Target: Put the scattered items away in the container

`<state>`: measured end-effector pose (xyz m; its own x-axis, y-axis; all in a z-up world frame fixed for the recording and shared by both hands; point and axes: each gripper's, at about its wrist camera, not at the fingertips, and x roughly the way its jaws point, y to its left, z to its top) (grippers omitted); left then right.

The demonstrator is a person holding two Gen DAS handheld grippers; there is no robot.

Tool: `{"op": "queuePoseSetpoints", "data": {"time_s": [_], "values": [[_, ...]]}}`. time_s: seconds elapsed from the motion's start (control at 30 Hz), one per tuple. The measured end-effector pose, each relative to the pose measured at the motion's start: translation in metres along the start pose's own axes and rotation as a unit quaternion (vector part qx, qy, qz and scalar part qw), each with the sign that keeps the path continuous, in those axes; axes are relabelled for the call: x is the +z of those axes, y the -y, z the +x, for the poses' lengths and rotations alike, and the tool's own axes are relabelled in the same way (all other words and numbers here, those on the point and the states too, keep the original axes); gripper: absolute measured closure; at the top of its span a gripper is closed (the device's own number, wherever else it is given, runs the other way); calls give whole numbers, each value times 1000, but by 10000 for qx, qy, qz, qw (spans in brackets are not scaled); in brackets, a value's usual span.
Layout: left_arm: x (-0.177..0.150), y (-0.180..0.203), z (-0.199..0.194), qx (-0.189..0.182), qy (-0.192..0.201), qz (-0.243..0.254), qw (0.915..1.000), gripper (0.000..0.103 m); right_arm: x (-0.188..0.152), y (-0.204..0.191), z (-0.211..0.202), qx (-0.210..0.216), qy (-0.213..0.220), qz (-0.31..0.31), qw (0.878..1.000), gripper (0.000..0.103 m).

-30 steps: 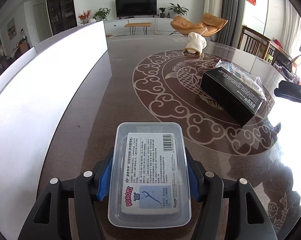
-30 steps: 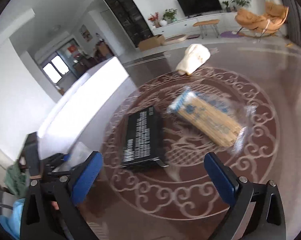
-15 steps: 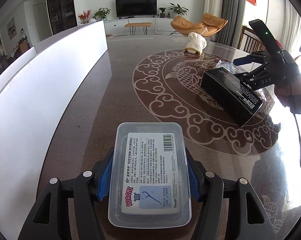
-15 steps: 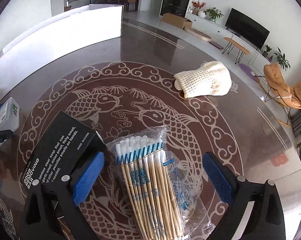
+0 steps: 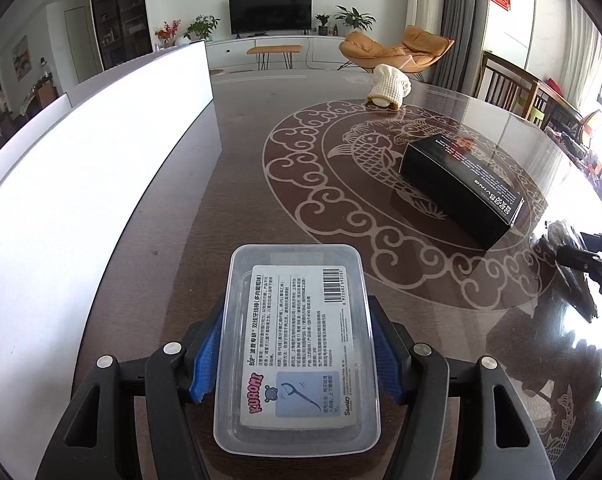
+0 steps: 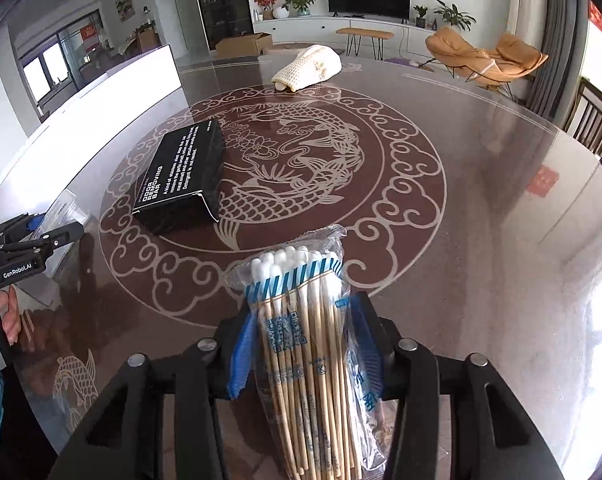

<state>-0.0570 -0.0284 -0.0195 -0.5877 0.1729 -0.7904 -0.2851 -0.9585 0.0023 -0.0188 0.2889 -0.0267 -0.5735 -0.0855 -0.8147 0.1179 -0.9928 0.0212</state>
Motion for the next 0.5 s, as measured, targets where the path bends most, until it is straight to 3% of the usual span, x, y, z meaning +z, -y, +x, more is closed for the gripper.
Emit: {"op": "queuePoseSetpoints", "data": {"time_s": [0.03,0.07,0.27,0.5], "values": [[0,2,2,35,-64,39,10000,10,-1,1,2,-144,-15,-49,9999,0],[0,2,5,100,-122,48,9999,3,-2,2,5,-226,-14,-87,9997,1],[-1,-8,7,179,-180,-231,9994,0,-1,1,15,-114,3,-87,9999,0],[-1,-8,8,194,-196,-231,9994,0,0,1,16,-114,1,-87,9999,0]]}}
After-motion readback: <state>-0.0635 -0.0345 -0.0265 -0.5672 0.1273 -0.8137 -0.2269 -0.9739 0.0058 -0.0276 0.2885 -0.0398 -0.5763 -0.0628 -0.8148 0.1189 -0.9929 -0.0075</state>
